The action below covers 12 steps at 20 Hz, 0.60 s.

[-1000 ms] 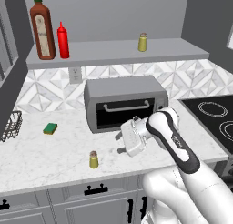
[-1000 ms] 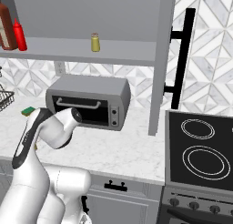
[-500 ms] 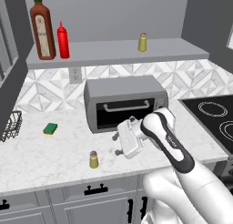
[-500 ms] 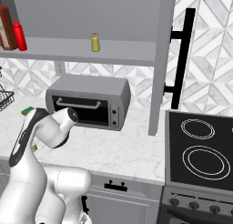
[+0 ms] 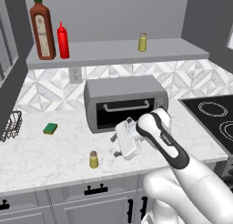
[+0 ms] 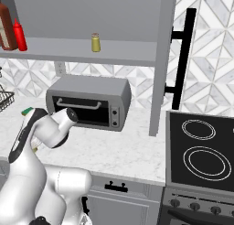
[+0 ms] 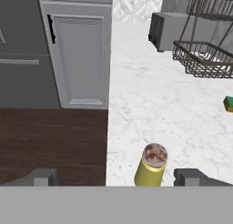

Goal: Put the shaker and condiment bottle from the counter next to their counterparts in the cabinet.

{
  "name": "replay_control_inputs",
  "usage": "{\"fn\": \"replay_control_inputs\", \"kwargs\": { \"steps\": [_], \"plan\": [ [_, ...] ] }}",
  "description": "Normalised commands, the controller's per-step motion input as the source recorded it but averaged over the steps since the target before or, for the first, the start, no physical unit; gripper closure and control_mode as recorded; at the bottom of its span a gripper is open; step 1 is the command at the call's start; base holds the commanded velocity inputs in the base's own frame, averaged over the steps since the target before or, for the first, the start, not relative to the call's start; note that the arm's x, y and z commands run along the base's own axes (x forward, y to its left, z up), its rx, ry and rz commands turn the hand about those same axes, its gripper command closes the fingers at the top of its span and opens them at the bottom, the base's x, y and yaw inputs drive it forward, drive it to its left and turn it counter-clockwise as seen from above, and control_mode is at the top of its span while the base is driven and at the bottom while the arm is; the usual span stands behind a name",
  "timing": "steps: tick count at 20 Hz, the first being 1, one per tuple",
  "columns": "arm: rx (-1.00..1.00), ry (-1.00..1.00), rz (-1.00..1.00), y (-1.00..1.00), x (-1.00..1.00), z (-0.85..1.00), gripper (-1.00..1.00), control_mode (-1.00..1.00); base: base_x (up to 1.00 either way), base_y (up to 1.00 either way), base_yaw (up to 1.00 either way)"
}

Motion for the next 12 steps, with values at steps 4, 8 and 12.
{"fn": "replay_control_inputs", "kwargs": {
  "steps": [4,8,12],
  "plan": [
    [0.00,0.00,0.01,0.07,0.05,-0.43,-1.00,-1.00,0.00,0.00,0.00],
    [0.00,0.00,0.03,0.06,0.02,-0.39,-1.00,-1.00,0.00,0.00,0.00],
    [0.00,0.00,0.03,0.00,0.00,-0.27,-1.00,-1.00,0.00,0.00,0.00]
  ]
}}
